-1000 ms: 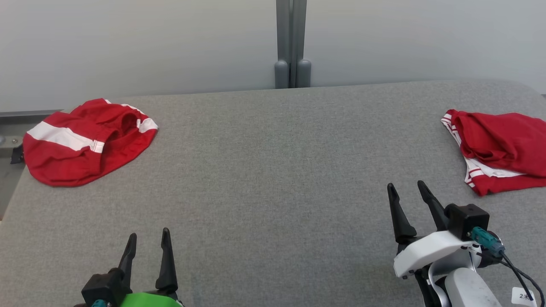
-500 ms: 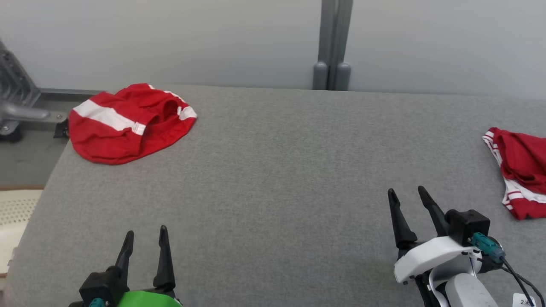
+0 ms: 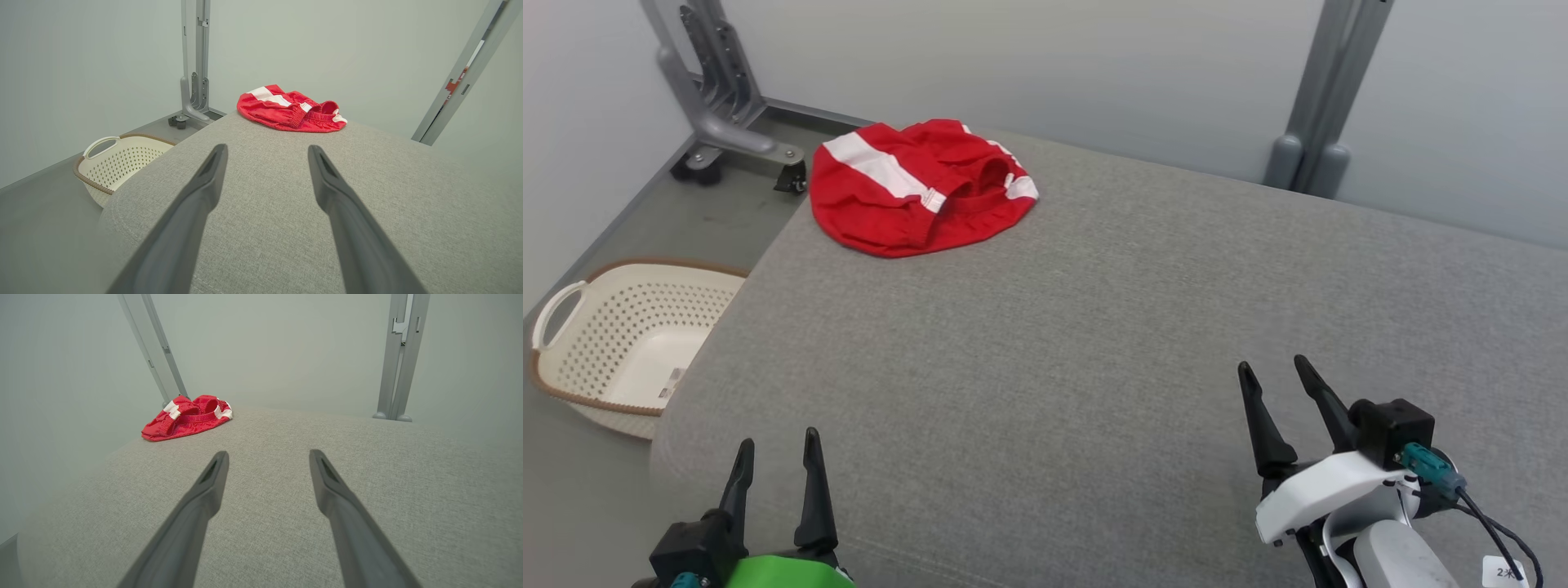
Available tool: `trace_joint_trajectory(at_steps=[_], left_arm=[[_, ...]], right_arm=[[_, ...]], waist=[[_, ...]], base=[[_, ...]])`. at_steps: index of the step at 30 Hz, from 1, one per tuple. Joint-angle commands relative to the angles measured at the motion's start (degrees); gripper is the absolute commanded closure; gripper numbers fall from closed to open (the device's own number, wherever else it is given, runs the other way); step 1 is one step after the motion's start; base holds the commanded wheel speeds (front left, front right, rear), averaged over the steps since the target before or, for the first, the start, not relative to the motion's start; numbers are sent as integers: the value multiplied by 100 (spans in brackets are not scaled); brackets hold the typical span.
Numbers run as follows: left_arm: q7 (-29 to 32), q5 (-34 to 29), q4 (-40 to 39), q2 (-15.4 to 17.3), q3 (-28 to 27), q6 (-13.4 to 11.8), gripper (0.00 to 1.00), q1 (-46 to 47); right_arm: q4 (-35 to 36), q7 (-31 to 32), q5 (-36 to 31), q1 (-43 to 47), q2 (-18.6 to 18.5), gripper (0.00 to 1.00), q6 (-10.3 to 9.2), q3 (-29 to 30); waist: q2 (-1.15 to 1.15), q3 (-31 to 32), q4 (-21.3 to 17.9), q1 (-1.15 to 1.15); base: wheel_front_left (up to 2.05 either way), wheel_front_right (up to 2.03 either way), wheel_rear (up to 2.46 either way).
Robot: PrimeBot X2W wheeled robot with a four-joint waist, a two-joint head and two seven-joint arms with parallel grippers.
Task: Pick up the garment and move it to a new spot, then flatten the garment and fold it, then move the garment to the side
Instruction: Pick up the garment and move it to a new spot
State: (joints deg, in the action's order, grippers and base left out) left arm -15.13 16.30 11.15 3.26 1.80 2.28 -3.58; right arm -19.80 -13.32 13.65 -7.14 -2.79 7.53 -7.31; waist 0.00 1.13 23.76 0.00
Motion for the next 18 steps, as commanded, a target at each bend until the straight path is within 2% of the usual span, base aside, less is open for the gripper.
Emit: trace_joint_trajectory(at_steps=[1,11,18], left_arm=[[-1,-66,-14,28,-25,24,0,-19],[-1,-72,-56,6,-88,20,0,-32],[-1,-24,-113,-9,-160,10,0,54]], right_arm=[[-41,-49,32,-52,-21,0,-9,-5],[-202,-104,31,-158,-22,0,-9,-42],[-39,-127,-176,-304,-23,0,-9,73]], waist=[[0,-35,306,0],[0,-103,368,0],[0,-427,246,0]], base=[[0,0,0],[0,0,0],[0,0,0]])
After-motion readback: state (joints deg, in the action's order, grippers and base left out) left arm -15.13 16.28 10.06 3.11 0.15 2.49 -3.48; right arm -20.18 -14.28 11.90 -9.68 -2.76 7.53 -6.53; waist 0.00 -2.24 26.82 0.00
